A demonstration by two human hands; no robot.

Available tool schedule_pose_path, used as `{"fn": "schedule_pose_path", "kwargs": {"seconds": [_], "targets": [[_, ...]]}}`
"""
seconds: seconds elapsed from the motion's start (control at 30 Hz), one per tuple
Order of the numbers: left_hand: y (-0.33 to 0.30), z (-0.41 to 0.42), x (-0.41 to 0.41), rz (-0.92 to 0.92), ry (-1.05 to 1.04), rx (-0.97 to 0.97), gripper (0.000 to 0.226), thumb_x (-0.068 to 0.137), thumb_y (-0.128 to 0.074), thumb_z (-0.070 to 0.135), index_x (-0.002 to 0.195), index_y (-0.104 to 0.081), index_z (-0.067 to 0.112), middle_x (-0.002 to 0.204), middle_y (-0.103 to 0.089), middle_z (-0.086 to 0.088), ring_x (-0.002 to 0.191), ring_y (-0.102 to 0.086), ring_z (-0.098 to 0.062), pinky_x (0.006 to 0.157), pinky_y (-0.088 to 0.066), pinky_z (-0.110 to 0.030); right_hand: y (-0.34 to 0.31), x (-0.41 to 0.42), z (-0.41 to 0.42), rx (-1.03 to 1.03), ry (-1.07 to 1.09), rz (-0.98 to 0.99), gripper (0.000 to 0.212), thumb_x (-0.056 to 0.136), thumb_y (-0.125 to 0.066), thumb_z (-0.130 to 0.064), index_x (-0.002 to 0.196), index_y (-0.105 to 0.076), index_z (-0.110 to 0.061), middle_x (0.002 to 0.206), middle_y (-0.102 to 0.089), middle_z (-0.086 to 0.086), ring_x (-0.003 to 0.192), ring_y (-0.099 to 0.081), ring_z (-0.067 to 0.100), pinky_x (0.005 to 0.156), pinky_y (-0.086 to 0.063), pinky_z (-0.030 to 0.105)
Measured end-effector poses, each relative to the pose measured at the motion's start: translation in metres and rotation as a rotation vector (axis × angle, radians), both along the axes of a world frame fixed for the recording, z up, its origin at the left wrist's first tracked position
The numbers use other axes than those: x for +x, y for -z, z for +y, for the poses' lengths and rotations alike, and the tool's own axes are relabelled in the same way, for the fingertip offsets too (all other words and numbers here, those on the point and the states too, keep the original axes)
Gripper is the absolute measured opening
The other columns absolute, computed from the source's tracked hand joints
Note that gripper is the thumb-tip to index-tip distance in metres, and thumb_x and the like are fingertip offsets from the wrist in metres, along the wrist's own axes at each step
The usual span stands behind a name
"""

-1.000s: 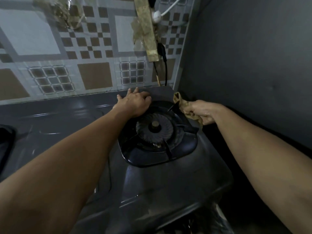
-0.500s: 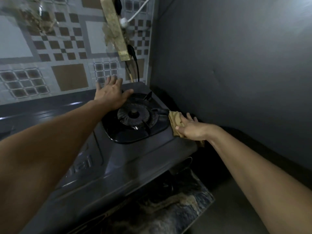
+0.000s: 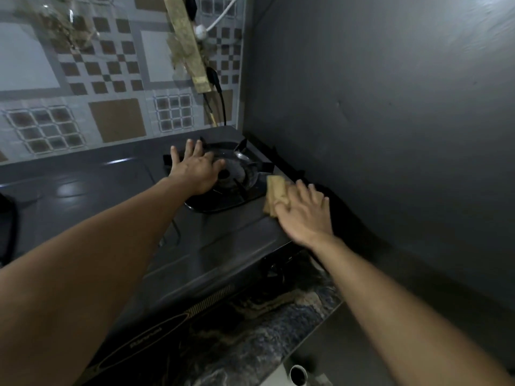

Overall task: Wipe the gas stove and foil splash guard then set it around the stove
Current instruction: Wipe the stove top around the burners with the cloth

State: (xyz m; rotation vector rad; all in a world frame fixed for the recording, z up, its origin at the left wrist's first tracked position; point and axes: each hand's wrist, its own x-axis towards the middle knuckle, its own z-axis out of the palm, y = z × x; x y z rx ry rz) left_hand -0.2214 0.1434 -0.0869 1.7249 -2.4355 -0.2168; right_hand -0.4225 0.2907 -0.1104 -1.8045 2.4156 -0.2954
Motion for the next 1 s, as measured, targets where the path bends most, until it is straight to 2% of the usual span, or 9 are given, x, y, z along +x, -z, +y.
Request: {"fn": "schedule_pose_path", "kwargs": {"seconds": [0.13,0.2,0.3,0.4,0.47,0.63,0.73,0.9,1.0], "targets": [[0.001,0.0,0.0,0.004,-0.012,-0.006,0.055,0.103,-0.02,0.047,0.145,-0.043,0.019,0.163,-0.004,-0.011,0.15,0.007,-0.03,0.115,0.01,-0.058,0.004,0.001,-0.003,-0.026,0.144,-0.111,0.065,0.096,-0.026,-0.049,0.154,-0.015,-0.023,0.162,-0.012,0.006,0.146,-0.011,0.035,0.116,-0.015,0.054],[0.002,-0.002,0.0,0.017,-0.01,-0.008,0.054,0.103,-0.02,0.045,0.144,-0.045,0.019,0.163,-0.006,-0.012,0.15,0.005,-0.03,0.115,0.01,-0.06,0.009,0.018,0.012,-0.082,0.23,-0.13,0.066,0.097,-0.027,-0.045,0.155,-0.013,-0.015,0.162,-0.007,0.013,0.145,-0.006,0.039,0.118,-0.008,0.053],[0.003,-0.005,0.0,0.019,-0.008,-0.004,0.054,0.104,-0.019,0.045,0.143,-0.045,0.019,0.163,-0.007,-0.012,0.15,0.003,-0.03,0.114,0.01,-0.061,0.014,0.062,0.039,-0.088,0.238,-0.193,0.07,0.1,-0.024,-0.041,0.153,-0.002,-0.001,0.159,0.007,0.024,0.144,0.015,0.043,0.116,0.007,0.056],[0.003,-0.005,-0.001,0.018,-0.003,0.0,0.054,0.103,-0.018,0.044,0.144,-0.043,0.018,0.163,-0.008,-0.011,0.15,0.002,-0.03,0.114,0.009,-0.062,0.016,0.111,0.064,-0.049,0.258,-0.33,0.073,0.098,-0.025,-0.047,0.154,0.01,-0.015,0.157,0.027,0.017,0.143,0.021,0.044,0.116,0.006,0.057],[0.005,-0.005,0.0,0.019,-0.003,-0.003,0.054,0.103,-0.019,0.044,0.144,-0.042,0.018,0.163,-0.008,-0.012,0.15,0.002,-0.029,0.114,0.009,-0.061,0.017,0.121,0.072,0.014,0.207,-0.307,0.074,0.098,-0.024,-0.052,0.153,0.014,-0.022,0.155,0.032,0.013,0.142,0.024,0.045,0.116,0.01,0.057],[0.006,-0.004,0.003,0.067,0.018,-0.016,0.053,0.104,-0.02,0.043,0.143,-0.042,0.016,0.162,-0.012,-0.012,0.15,-0.001,-0.029,0.116,0.008,-0.06,0.005,0.054,0.022,0.021,0.183,-0.064,0.07,0.094,-0.021,-0.05,0.155,-0.006,-0.02,0.162,0.009,0.012,0.145,0.019,0.041,0.114,0.01,0.061],[0.004,0.0,0.006,0.145,0.021,-0.036,0.051,0.105,-0.021,0.04,0.144,-0.039,0.012,0.162,-0.014,-0.011,0.15,-0.004,-0.028,0.117,0.006,-0.058,-0.002,0.033,-0.003,0.131,0.194,0.026,0.072,0.092,-0.016,-0.051,0.155,-0.005,-0.018,0.163,0.004,0.01,0.148,0.011,0.035,0.116,0.007,0.058],[0.002,0.004,0.004,0.228,0.019,-0.049,0.051,0.105,-0.023,0.038,0.145,-0.039,0.011,0.162,-0.016,-0.012,0.15,-0.007,-0.028,0.116,0.006,-0.059,0.01,0.085,0.034,-0.011,0.014,0.11,0.07,0.095,-0.022,-0.051,0.155,-0.011,-0.016,0.163,-0.004,0.009,0.149,0.006,0.033,0.117,0.007,0.054],[-0.002,0.007,0.004,0.254,0.034,-0.033,0.051,0.105,-0.024,0.039,0.143,-0.04,0.009,0.161,-0.016,-0.014,0.15,-0.007,-0.029,0.115,0.007,-0.06,0.011,0.136,0.057,-0.053,-0.162,0.089,0.074,0.092,-0.018,-0.054,0.155,-0.011,-0.016,0.163,-0.004,0.01,0.148,0.007,0.032,0.116,0.011,0.052]]}}
